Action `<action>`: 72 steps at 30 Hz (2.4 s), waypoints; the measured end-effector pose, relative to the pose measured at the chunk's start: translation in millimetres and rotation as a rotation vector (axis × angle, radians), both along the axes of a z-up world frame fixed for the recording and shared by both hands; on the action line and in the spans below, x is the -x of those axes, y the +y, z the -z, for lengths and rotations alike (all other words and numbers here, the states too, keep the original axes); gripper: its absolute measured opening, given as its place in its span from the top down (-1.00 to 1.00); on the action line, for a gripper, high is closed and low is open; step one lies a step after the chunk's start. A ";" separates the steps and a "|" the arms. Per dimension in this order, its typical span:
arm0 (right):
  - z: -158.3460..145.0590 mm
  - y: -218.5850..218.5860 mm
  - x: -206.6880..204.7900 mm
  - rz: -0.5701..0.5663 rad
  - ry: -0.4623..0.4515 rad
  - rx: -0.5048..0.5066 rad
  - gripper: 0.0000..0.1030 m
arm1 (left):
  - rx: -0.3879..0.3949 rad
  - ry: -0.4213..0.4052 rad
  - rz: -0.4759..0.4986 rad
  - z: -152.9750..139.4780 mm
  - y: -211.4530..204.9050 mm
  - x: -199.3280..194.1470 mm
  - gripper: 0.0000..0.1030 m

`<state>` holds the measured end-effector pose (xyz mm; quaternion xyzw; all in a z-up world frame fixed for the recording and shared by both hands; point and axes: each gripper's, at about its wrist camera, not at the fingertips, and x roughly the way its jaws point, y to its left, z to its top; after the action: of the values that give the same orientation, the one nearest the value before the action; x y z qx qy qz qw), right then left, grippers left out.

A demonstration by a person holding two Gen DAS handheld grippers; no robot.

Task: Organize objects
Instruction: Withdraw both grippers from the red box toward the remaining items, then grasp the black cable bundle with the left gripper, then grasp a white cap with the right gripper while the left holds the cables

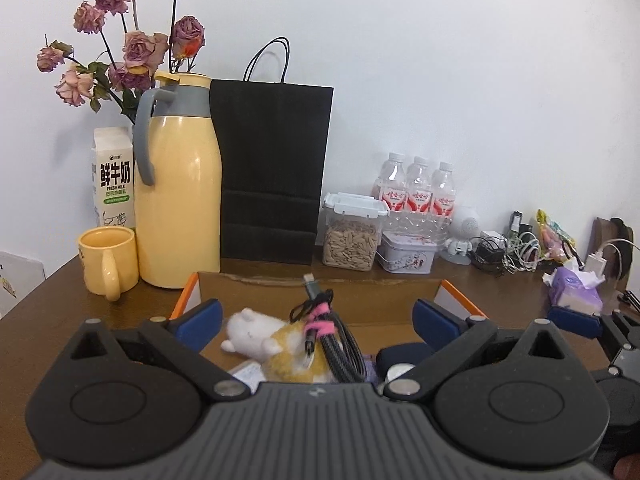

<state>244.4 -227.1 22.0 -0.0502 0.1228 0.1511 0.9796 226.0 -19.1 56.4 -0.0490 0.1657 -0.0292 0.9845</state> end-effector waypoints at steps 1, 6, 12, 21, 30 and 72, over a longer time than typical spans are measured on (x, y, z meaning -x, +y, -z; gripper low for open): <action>-0.4 -1.5 4.5 -0.002 -0.001 0.002 -1.00 | -0.005 0.001 0.006 1.8 1.2 4.9 -1.00; 2.0 -8.9 31.7 -0.024 0.008 0.020 -1.00 | -0.040 0.033 0.025 15.3 10.3 26.0 -1.00; 15.0 -20.7 63.3 -0.040 0.062 0.066 -1.00 | -0.065 0.094 0.024 31.5 27.1 53.9 -1.00; 41.3 -34.5 96.0 -0.017 0.200 0.058 -1.00 | -0.015 0.226 0.039 57.2 39.5 85.5 -1.00; 55.7 -32.5 110.8 -0.027 0.281 0.037 -1.00 | 0.006 0.291 0.093 71.8 28.2 99.2 -1.00; 41.5 3.7 69.9 -0.079 0.314 0.015 -0.41 | 0.024 0.363 0.124 75.4 13.9 81.7 0.13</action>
<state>174.5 -223.4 -19.5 -0.0383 0.2736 0.1947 0.9412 144.3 -5.2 -19.0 -0.0548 0.3428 -0.0826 0.9342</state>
